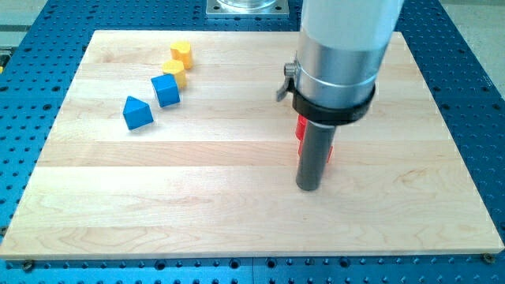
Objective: Adjust the red star
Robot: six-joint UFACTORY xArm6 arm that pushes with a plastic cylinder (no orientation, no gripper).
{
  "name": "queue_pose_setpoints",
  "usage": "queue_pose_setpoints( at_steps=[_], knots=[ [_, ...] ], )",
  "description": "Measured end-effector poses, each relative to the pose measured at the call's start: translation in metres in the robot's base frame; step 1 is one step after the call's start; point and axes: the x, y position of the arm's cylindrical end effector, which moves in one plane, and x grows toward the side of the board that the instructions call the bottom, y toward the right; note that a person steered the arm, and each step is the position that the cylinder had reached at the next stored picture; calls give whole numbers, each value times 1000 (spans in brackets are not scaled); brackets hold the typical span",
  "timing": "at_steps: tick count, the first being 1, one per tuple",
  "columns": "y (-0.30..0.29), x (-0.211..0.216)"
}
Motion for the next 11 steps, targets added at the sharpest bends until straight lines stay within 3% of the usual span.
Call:
queue_pose_setpoints(
  at_steps=[1, 4, 5, 7, 10, 11],
  knots=[
    [67, -2],
    [111, -14],
    [113, -14],
    [72, -62],
    [26, -51],
    [64, -64]
  ],
)
